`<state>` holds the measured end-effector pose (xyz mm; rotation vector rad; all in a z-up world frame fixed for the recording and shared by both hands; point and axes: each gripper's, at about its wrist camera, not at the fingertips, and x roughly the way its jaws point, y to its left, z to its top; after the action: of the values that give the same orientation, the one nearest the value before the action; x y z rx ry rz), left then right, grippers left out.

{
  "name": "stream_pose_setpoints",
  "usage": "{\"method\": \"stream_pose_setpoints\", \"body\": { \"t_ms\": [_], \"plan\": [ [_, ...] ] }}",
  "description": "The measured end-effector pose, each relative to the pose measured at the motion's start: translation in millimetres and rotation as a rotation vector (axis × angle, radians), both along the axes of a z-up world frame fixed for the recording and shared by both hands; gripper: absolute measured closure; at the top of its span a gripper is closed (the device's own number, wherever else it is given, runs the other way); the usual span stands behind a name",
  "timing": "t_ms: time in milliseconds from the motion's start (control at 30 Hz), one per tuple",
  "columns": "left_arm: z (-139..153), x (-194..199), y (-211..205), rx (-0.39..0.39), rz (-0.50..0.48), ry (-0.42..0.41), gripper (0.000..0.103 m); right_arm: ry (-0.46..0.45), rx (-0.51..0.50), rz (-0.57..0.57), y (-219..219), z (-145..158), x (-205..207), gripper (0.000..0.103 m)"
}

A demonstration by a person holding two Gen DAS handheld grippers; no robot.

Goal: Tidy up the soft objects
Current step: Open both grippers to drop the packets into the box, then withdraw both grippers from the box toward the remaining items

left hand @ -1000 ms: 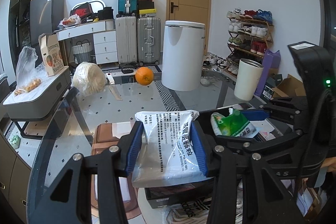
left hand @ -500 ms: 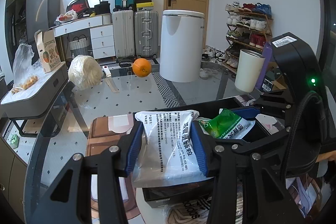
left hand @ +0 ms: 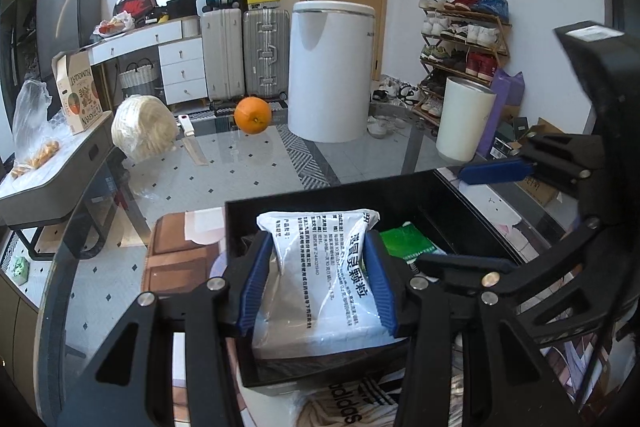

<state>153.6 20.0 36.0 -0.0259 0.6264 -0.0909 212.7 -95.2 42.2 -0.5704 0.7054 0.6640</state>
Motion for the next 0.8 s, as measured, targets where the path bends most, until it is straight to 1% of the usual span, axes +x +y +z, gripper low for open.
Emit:
{"method": "stream_pose_setpoints", "body": {
  "t_ms": [133,200,233,333,433,467,600,700,800],
  "plan": [
    [-3,2,-3,0.007,0.000,0.024,0.051,-0.004,0.032,-0.044,-15,4,-5,0.019],
    [-3,0,-2,0.001,0.001,0.028,0.039,-0.012,0.054,-0.078,-25,5,-9,0.016],
    [-1,-3,-1,-0.004,0.007,0.023,0.031,-0.012,0.067,-0.085,-28,7,-11,0.013],
    [4,-16,2,-0.041,0.006,-0.001,0.021,-0.010,0.122,-0.105,-42,13,-19,0.007],
    [7,-30,4,-0.029,0.046,-0.023,0.003,-0.023,0.163,-0.121,-53,18,-30,0.002],
    [8,-34,5,-0.030,0.054,-0.032,0.000,-0.024,0.178,-0.127,-57,19,-34,0.001],
    [9,-52,7,-0.046,0.060,-0.048,0.000,-0.003,0.242,-0.157,-73,21,-46,0.001],
    [9,-68,3,-0.022,0.064,-0.059,0.000,0.028,0.272,-0.169,-82,20,-52,0.001],
    [8,-80,1,-0.005,0.076,-0.058,0.000,0.036,0.273,-0.183,-86,17,-57,0.001]
  ]
}}
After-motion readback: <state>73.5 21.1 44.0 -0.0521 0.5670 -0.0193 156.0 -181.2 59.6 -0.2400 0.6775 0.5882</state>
